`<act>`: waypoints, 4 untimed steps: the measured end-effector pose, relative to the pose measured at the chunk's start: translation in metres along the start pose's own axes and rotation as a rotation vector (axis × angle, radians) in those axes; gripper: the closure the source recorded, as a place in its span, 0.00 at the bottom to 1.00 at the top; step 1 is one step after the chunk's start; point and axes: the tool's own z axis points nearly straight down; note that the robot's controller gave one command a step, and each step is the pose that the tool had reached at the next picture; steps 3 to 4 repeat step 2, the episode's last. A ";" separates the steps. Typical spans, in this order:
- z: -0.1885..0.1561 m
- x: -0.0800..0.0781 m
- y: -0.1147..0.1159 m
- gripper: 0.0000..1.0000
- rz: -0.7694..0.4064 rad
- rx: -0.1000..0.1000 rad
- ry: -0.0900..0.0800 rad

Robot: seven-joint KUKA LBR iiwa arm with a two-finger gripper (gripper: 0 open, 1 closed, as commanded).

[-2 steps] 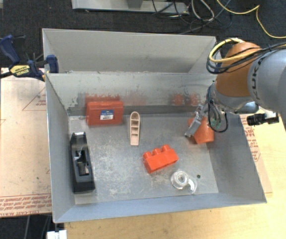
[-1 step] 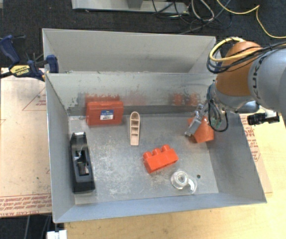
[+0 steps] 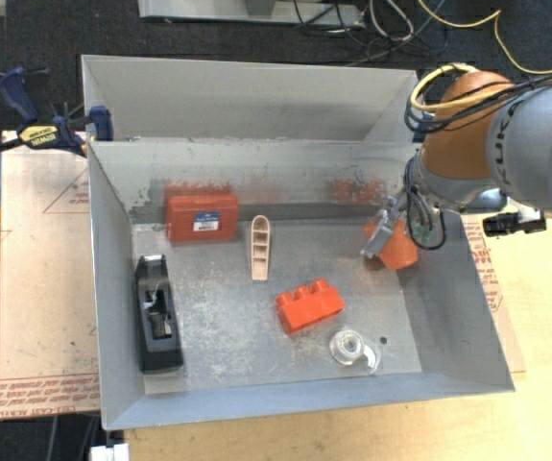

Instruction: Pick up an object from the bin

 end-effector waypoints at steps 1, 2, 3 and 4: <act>-0.042 0.000 0.000 1.00 -0.001 0.000 0.001; -0.082 0.000 0.001 1.00 -0.002 0.000 0.001; -0.082 0.000 0.001 1.00 -0.002 0.000 0.001; -0.082 0.000 0.001 1.00 -0.002 0.000 0.001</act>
Offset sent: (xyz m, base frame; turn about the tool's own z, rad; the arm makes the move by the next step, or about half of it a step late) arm -0.0005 0.0000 0.0928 -0.0006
